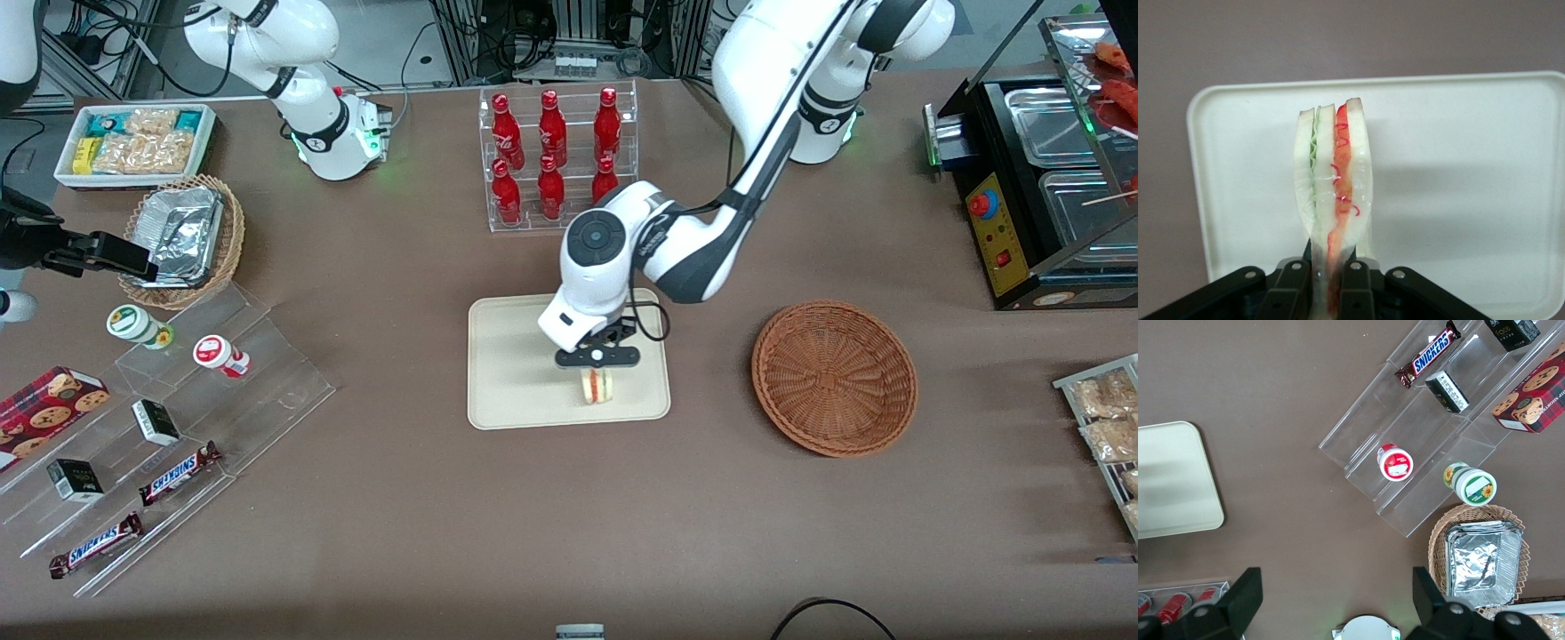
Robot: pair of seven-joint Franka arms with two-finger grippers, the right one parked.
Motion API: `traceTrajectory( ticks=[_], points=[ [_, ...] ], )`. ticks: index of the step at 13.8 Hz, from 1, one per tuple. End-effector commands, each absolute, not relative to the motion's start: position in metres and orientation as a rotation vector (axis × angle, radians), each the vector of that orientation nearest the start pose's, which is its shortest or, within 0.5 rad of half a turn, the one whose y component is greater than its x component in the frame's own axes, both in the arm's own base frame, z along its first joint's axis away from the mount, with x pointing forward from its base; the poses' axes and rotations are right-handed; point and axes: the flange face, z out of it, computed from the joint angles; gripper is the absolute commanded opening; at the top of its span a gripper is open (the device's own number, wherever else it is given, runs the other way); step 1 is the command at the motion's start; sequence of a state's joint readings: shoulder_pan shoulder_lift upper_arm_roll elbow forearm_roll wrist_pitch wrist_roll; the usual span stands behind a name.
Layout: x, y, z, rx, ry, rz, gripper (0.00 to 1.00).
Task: Place sandwich from basket to tray
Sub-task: 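Lower the sandwich onto the tray and open the left gripper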
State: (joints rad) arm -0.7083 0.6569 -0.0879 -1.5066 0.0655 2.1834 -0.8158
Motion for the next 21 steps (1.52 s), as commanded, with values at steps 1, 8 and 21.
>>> traceTrajectory(
  ticks=[1, 8, 21],
  points=[
    [0.499, -0.52, 0.269, -3.153, -0.005, -0.04, 0.0],
    [0.465, -0.547, 0.235, -3.126, 0.097, -0.007, 0.0],
    [0.528, -0.422, 0.479, -3.147, -0.317, -0.122, 1.0]
  ],
)
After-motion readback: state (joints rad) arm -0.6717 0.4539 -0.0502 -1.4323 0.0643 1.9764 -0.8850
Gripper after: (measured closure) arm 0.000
